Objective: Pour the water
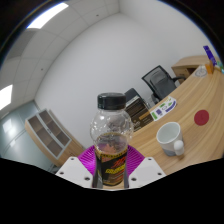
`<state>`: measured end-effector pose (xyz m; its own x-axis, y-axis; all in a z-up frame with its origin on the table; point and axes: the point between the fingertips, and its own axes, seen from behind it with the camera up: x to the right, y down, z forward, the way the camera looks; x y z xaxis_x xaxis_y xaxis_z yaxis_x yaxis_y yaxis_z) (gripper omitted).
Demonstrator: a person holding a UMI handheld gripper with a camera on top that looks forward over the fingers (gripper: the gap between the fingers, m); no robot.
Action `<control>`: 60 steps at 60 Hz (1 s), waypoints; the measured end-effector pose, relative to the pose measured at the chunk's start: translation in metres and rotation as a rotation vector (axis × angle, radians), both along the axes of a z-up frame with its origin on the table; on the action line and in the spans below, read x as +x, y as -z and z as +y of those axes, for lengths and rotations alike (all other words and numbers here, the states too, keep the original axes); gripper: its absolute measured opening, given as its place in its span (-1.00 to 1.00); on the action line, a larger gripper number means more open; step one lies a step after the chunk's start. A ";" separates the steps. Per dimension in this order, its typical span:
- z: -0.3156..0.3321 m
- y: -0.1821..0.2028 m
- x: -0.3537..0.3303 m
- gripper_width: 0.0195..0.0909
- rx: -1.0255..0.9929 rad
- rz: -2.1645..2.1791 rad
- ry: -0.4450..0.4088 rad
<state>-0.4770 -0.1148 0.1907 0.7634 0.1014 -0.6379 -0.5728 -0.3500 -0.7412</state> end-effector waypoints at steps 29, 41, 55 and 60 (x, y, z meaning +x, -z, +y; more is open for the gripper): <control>0.083 0.010 0.026 -0.57 -0.271 1.357 0.095; 0.076 0.007 0.024 -0.57 -0.295 1.248 0.063; 0.084 -0.046 0.066 -0.56 -0.100 0.605 -0.013; 0.087 -0.075 0.104 -0.56 0.003 0.353 -0.010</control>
